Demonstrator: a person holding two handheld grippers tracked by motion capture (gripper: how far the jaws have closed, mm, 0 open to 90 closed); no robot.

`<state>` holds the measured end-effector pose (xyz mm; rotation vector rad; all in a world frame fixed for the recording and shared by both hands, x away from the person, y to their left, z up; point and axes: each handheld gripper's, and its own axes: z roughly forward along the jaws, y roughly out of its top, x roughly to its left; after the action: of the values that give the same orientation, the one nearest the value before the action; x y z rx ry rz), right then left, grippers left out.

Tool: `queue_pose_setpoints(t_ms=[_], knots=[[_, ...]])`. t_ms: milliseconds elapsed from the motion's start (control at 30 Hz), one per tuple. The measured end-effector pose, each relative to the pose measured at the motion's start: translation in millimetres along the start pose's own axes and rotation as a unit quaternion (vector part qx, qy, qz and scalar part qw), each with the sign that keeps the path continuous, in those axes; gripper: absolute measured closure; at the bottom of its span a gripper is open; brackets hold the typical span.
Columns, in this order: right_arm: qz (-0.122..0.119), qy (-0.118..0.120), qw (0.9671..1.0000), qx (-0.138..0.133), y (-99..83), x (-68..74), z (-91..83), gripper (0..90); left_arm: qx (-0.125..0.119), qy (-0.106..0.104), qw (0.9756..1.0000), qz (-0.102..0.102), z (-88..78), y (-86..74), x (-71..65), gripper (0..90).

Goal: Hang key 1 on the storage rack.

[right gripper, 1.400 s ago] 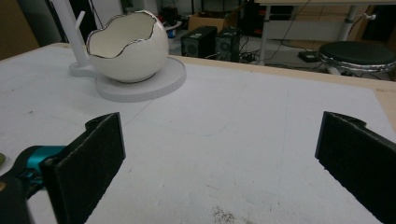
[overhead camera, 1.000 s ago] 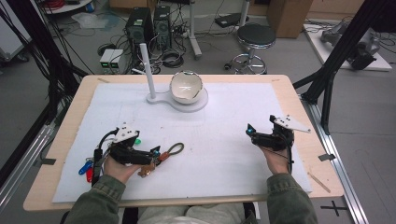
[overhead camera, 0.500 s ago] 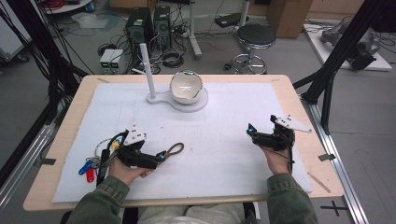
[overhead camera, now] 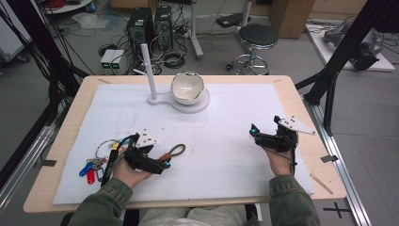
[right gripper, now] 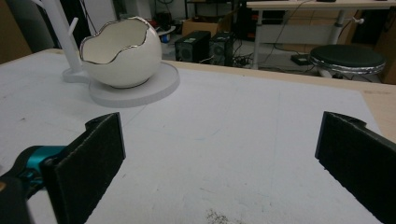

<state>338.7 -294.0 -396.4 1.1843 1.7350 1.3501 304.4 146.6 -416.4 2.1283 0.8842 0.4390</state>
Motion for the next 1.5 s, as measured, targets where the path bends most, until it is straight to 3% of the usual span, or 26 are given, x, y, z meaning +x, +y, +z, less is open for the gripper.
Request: queue_pose_setpoints(t_ms=[533, 667, 800, 867, 967, 1033, 1067, 1167, 1300, 1400, 1500], knots=[[-0.002, 0.003, 1.0, 0.003, -0.3, 0.9, 0.5, 0.5, 0.059, -0.001, 0.9981, 0.017, 13.3, -2.0, -1.2, 2.2], [-0.003, 0.004, 1.0, 0.002, -0.3, 0.8, 0.6, 0.5, 0.075, 0.001, 0.9968, 0.025, 16.9, -2.9, -3.8, 5.0], [-0.002, 0.003, 1.0, 0.002, -0.3, 0.8, 0.6, 0.5, 0.077, -0.009, 0.9965, 0.031, 17.0, -3.5, -4.8, 10.6], [0.0, 0.003, 1.0, 0.003, -0.3, 0.8, 0.4, 0.5, 0.076, -0.032, 0.9961, 0.033, 15.9, -3.8, -4.4, 20.6], [0.0, 0.004, 1.0, 0.003, -0.3, 0.7, 0.6, 0.5, 0.08, -0.046, 0.9949, 0.041, 16.5, -4.4, -7.0, 32.4], [-0.002, 0.009, 1.0, 0.004, -0.4, 1.7, 1.1, 0.5, 0.082, -0.057, 0.9939, 0.047, 16.5, -4.7, -7.7, 48.9], [-0.002, 0.009, 1.0, 0.004, -0.4, 1.7, 1.1, 0.5, 0.08, -0.058, 0.9939, 0.049, 15.7, -4.4, -7.8, 48.9], [-0.002, 0.009, 0.9999, 0.004, -0.4, 1.6, 1.0, 0.5, 0.079, -0.053, 0.9942, 0.049, 14.7, -4.3, -6.0, 67.2], [-0.002, 0.008, 1.0, 0.003, -0.4, 0.9, 0.7, 0.5, 0.08, -0.057, 0.9937, 0.055, 13.9, -3.4, -4.9, 70.1], [0.0, 0.008, 1.0, 0.004, -0.3, 1.4, 0.7, 0.5, 0.081, -0.071, 0.9936, 0.033, 14.2, -2.7, 0.0, 71.3], [0.0, 0.01, 0.9999, 0.005, -0.4, 1.3, 0.7, 0.5, 0.082, -0.074, 0.9934, 0.03, 13.9, -2.5, 1.1, 72.0]])
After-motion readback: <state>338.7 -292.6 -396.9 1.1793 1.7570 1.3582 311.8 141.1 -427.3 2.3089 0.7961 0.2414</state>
